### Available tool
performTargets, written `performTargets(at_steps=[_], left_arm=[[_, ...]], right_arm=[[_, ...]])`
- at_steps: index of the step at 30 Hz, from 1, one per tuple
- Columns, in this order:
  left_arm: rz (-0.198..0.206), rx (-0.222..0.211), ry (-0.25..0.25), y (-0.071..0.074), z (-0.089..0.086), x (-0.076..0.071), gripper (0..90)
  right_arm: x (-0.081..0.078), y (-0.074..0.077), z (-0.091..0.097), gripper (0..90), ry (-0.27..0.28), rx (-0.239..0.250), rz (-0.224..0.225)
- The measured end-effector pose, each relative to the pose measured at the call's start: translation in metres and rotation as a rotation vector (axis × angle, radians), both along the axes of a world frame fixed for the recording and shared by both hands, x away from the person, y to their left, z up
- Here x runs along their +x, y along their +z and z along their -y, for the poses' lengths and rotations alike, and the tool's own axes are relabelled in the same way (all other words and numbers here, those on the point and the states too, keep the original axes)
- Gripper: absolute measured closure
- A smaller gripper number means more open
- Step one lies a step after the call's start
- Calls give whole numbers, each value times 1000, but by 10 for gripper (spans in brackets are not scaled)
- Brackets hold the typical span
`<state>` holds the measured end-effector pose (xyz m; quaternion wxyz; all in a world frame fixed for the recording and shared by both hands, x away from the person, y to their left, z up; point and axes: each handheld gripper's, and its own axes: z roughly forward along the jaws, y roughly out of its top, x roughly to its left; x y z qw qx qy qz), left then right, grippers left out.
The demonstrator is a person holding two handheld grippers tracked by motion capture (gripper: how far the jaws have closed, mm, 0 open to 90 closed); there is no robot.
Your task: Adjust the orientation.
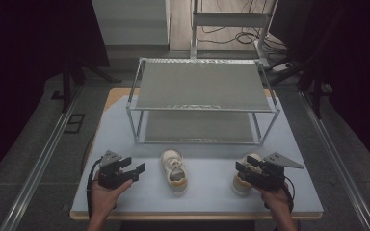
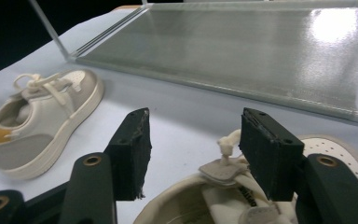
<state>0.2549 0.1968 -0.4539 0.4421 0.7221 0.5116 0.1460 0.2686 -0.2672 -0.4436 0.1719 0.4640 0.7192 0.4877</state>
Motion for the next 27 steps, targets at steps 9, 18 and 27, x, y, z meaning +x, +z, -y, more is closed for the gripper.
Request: performTargets(at_steps=[9, 18, 27], left_arm=[[5, -8, -5, 1, -1, -5, 410], [-16, 16, -23, -5, 4, -4, 377], [-21, 25, -22, -7, 4, -4, 345]], right_arm=[[2, -3, -11, 627, 138, -24, -42], [3, -9, -23, 644, 186, -55, -67], [2, -8, -23, 581, 170, -60, -61]])
